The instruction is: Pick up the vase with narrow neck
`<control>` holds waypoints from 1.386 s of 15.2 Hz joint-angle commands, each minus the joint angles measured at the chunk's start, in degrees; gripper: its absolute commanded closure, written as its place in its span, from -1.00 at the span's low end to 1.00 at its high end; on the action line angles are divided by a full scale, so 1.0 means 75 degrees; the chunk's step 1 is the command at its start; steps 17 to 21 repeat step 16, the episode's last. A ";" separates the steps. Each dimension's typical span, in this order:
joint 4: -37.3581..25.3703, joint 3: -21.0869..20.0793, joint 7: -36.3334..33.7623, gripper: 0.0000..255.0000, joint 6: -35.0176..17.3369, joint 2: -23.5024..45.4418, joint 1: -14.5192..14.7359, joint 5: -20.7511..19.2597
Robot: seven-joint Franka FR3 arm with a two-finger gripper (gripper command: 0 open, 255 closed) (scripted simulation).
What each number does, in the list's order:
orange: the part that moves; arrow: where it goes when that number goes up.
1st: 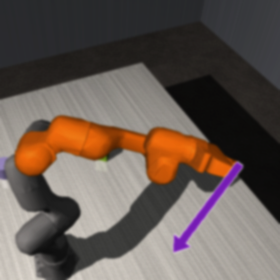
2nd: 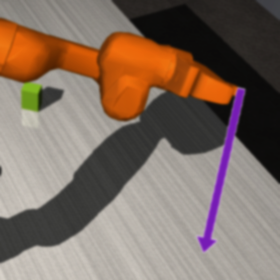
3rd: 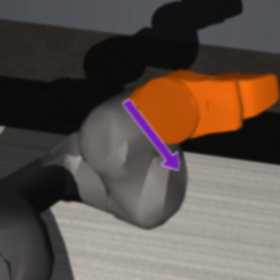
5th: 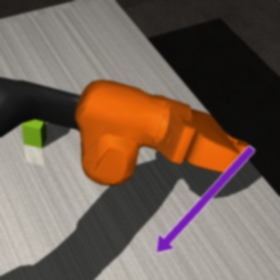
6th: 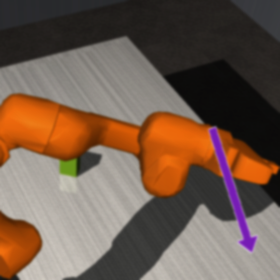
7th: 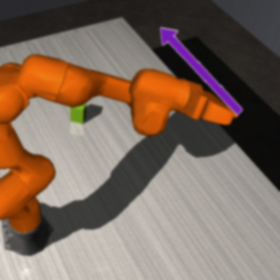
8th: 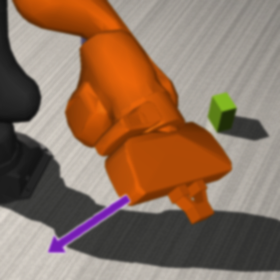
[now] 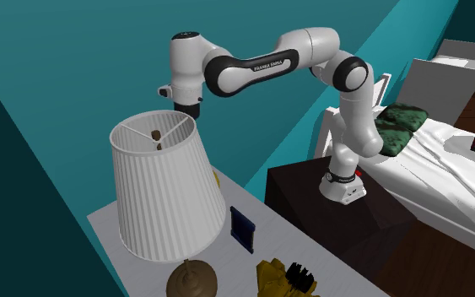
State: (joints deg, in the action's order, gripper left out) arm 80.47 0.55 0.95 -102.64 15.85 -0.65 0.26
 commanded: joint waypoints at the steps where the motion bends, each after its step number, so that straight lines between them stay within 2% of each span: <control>1: -0.0172 0.0000 -0.0002 1.00 0.0156 0.0011 0.0001 0.0000; 14: -0.2306 0.0000 -0.0004 1.00 0.1769 0.0532 -0.0006 0.0005; 21: -0.2336 0.0001 -0.0004 1.00 0.1790 0.0541 -0.0006 0.0005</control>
